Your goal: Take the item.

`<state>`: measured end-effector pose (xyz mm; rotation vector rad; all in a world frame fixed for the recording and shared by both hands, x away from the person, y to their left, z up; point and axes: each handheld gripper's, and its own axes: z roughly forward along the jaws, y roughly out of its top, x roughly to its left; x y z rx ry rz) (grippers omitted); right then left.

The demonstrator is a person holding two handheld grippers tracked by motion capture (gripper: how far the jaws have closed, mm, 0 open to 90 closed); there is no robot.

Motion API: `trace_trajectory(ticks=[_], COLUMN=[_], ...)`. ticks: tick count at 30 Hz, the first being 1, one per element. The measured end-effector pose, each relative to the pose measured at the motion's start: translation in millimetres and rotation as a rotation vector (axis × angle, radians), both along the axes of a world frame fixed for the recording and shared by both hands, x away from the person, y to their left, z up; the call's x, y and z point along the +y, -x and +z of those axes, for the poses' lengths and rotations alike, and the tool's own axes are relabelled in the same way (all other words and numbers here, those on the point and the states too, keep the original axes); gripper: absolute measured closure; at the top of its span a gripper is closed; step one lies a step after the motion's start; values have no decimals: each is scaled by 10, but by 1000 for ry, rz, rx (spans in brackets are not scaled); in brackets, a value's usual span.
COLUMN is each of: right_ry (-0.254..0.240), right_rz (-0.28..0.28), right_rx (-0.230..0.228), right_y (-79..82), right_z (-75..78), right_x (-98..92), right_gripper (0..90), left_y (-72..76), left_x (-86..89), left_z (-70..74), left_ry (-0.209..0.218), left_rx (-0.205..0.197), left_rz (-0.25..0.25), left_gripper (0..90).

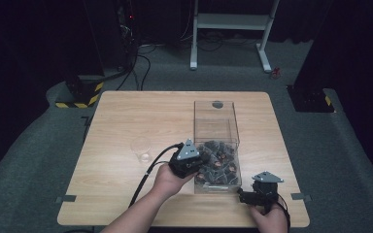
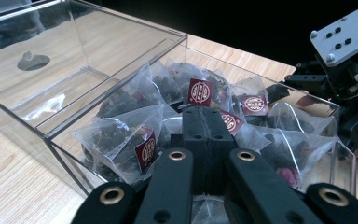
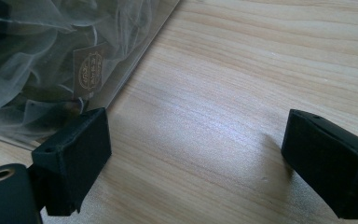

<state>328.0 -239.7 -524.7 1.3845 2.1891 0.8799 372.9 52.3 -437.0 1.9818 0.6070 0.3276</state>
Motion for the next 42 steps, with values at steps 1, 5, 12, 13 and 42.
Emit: trace_trajectory(ticks=[1,5,12,13,42], right_ry=[2,2,1,1,0], right_rz=[2,2,2,2,0], right_rx=[-2,-2,-1,-1,0], right_y=[-2,-1,-1,-1,0], right_z=[0,0,0,0,0], right_x=[-2,-2,-1,-1,0], right_gripper=[78,78,79,78,79], left_y=[0,2,19,21,72], left_x=[6,31,64,71,224], left_z=[2,10,40,47,173], left_ry=[2,22,49,56,146], left_rx=[-2,0,-10,-12,-28], left_rz=[-1,3,5,-1,12], left_gripper=[900,900,900,900,900])
